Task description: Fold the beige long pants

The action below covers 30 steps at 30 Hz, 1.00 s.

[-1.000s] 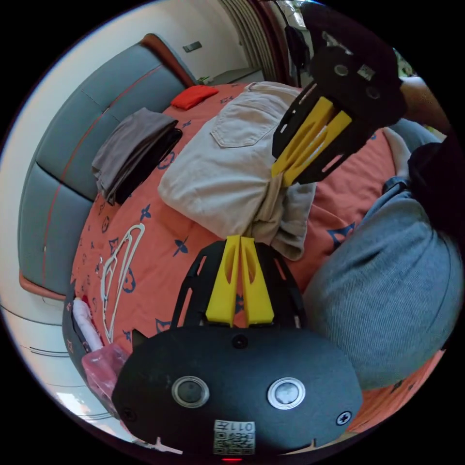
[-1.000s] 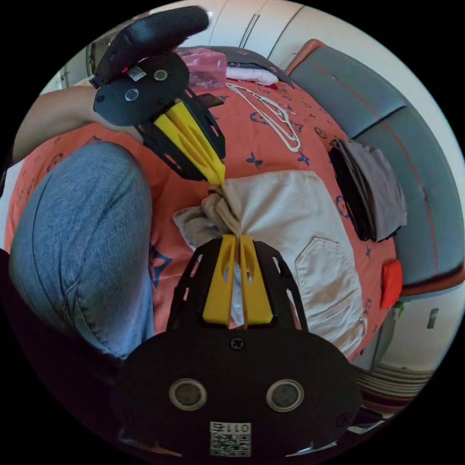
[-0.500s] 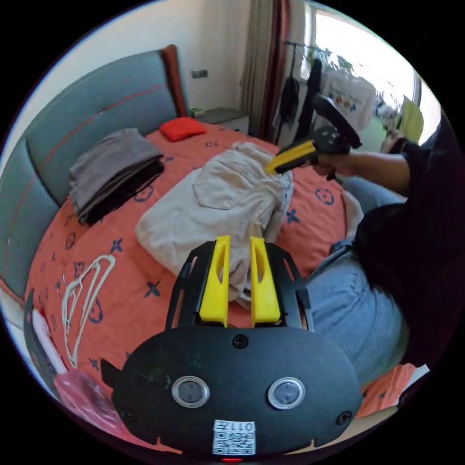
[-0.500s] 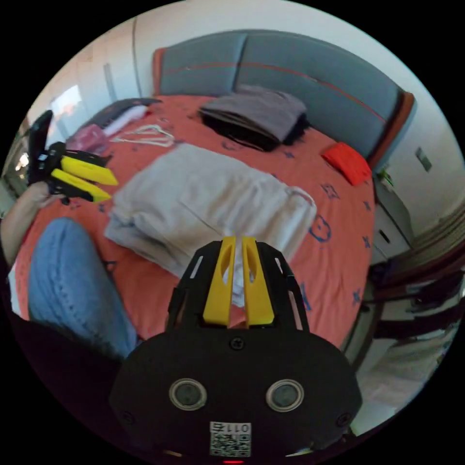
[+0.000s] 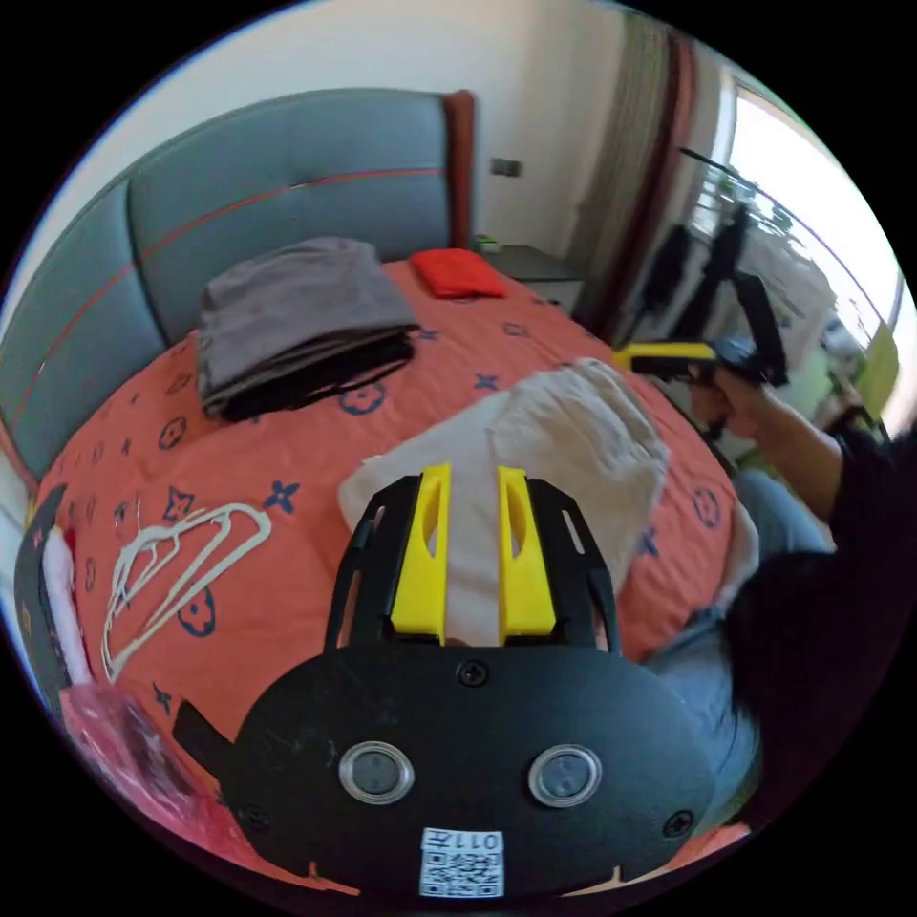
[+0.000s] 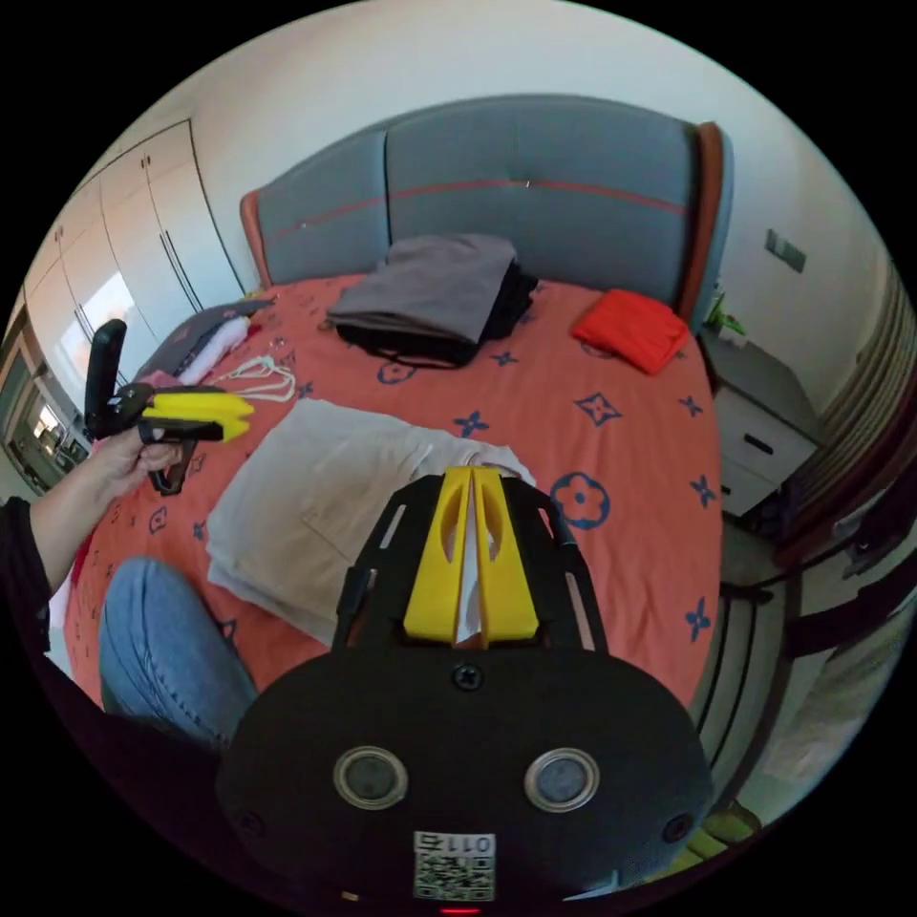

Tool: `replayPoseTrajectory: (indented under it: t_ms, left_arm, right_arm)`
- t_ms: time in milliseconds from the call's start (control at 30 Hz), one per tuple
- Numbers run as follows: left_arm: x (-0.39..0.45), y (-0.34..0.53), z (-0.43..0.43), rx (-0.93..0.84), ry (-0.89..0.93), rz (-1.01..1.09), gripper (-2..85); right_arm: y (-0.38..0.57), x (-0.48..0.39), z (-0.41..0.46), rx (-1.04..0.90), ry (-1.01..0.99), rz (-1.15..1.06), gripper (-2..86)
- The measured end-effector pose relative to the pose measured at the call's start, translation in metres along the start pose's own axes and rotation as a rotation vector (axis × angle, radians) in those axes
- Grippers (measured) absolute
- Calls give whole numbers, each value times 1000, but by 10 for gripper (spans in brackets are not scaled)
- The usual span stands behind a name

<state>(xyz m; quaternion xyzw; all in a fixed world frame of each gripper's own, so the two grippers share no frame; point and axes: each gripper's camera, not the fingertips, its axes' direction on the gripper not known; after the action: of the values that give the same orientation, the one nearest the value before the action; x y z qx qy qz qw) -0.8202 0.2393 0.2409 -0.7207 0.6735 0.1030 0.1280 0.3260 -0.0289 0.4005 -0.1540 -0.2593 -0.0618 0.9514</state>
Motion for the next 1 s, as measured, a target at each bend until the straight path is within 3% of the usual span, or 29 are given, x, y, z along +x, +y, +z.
replayPoseTrajectory:
  t_ms: [167, 333, 500, 600, 667, 767, 900, 1000]
  left_arm:
    - [-37, -3, 100, -262, -29, -147, 48]
    - [-62, 23, 104, -155, 182, -317, 48]
    - [12, 46, 65, -85, 236, -17, 63]
    - [87, 61, 63, -41, 157, 164, 87]
    - [144, 66, 94, -115, -7, 302, 109]
    - [163, 86, 159, -314, -61, 294, 117]
    - [146, 89, 124, -211, 90, 177, 114]
    - [166, 114, 94, -159, -38, 307, 111]
  right_arm:
    - [-9, 12, 81, -208, 1, 26, 7]
    - [7, 20, 71, -155, -81, 13, 24]
    - [52, -17, 7, -45, -93, -187, 84]
    - [92, -62, -7, -54, -63, -305, 87]
    - [114, -87, 7, -65, 85, -347, 86]
    - [121, -86, 14, -91, -16, -266, 94]
    - [137, -103, -31, 6, 72, -447, 126]
    - [174, -130, -34, -72, 216, -695, 153]
